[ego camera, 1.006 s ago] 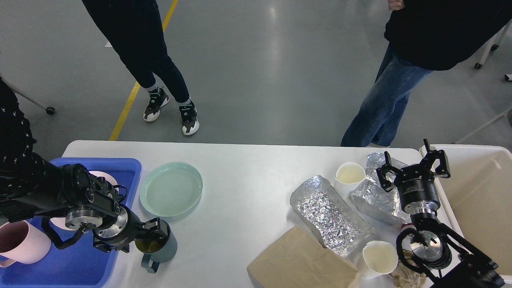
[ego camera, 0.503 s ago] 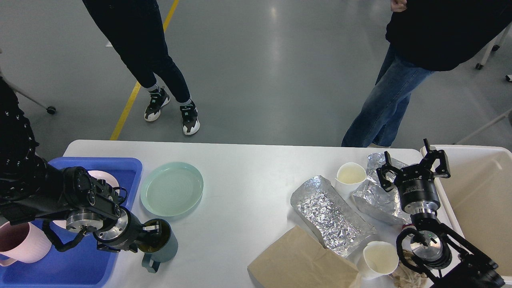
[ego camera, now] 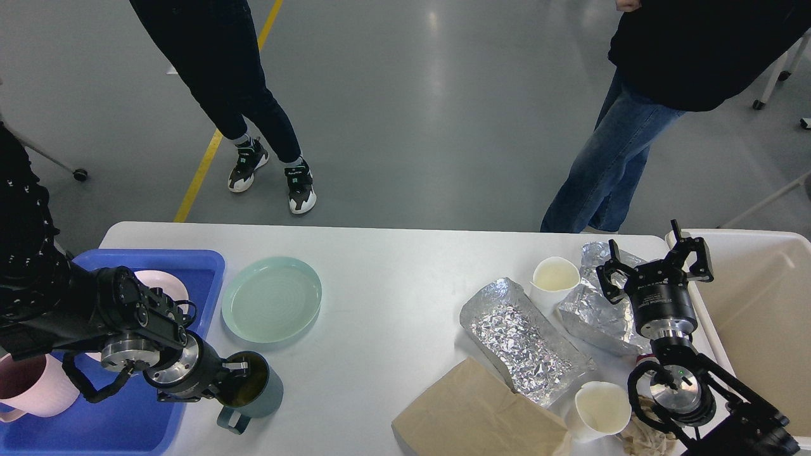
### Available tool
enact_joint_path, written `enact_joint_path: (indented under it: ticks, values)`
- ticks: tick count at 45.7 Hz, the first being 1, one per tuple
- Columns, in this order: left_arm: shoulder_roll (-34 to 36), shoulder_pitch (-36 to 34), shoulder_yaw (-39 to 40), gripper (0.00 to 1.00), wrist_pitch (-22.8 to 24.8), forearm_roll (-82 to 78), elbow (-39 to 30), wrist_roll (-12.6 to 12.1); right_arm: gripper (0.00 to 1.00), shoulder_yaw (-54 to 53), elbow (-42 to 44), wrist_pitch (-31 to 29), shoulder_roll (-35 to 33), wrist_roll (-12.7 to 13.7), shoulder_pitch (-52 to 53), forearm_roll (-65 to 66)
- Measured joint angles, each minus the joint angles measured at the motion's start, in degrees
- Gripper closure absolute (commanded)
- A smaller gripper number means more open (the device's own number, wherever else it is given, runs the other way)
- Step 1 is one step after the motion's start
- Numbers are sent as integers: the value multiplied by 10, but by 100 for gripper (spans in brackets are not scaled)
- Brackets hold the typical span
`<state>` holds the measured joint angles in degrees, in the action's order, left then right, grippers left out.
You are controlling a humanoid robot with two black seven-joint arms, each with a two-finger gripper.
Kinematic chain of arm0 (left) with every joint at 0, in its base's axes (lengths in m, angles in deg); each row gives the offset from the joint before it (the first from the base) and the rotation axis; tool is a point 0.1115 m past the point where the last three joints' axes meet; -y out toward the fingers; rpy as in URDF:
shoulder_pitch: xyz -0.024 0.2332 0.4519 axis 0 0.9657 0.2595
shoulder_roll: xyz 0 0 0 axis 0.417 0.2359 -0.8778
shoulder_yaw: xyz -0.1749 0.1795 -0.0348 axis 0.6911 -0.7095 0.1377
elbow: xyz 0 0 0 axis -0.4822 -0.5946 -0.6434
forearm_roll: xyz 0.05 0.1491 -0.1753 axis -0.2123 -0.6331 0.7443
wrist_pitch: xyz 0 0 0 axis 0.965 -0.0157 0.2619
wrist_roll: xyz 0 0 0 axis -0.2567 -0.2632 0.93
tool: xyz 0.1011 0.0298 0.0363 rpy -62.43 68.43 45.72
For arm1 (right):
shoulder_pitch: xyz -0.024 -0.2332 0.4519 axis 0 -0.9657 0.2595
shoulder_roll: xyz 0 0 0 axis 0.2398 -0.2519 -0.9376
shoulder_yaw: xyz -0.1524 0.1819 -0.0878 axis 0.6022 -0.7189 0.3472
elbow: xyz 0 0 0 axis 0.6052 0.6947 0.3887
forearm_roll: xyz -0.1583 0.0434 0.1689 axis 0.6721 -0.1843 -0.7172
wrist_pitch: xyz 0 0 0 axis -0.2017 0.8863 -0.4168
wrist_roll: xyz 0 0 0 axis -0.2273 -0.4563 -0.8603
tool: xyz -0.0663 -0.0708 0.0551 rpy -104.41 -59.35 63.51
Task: Tidy desktop
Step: 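Lift the dark green mug and carry it onto the blue tray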
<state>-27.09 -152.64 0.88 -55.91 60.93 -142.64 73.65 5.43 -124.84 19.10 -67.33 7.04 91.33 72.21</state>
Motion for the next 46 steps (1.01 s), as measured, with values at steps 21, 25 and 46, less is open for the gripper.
enact_joint_path:
  ticks: [21, 25, 46]
  values:
    - [18, -233, -66, 100, 203, 0, -97, -17, 0, 0, 0, 0, 0, 0, 0, 0]
    - [14, -299, -69, 100, 213, 1, -141, -30, 0, 0, 0, 0, 0, 0, 0, 0]
    - [11, -539, -125, 100, 351, 17, -221, -36, 0, 0, 0, 0, 0, 0, 0, 0]
